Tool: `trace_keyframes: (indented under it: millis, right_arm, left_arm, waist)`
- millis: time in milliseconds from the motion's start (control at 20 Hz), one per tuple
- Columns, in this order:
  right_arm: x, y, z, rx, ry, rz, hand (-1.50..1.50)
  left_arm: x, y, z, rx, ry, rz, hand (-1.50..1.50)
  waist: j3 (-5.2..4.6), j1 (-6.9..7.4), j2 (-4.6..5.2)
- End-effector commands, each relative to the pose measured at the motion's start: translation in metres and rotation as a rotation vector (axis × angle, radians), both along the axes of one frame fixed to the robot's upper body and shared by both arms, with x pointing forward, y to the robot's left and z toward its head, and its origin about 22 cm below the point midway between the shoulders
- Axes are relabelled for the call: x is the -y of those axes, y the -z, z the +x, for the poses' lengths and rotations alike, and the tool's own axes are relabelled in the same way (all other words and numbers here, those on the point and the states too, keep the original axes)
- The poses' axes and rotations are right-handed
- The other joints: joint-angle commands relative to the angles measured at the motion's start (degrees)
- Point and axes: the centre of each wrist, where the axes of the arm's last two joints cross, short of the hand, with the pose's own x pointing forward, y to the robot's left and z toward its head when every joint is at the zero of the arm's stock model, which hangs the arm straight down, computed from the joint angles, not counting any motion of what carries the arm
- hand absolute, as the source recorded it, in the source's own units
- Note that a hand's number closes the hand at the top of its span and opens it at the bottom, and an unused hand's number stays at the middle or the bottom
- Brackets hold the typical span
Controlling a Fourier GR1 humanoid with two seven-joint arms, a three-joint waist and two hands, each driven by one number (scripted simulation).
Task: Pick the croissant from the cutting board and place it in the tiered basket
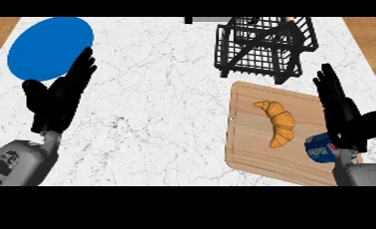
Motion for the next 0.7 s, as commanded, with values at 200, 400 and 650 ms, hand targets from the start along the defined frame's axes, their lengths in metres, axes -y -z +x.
trace_keyframes:
  millis: [200,400,650]
  right_arm:
    - [0.018,-0.026,0.007,0.069,-0.039,0.194,1.50]
    - [0.082,0.023,-0.039,-0.192,0.531,-0.101,-1.50]
    - [0.053,-0.008,-0.067,-0.144,0.565,-0.059,-1.50]
  left_arm:
    - [-0.041,0.017,0.004,0.089,-0.136,0.201,0.00]
    - [-0.040,0.032,-0.010,0.038,-0.154,0.180,0.00]
    - [-0.051,0.046,-0.022,0.062,-0.148,0.202,0.00]
  waist:
    - [1.41,0.52,-1.22]
    - [0.95,-0.33,-0.63]
    - [1.30,0.21,-1.49]
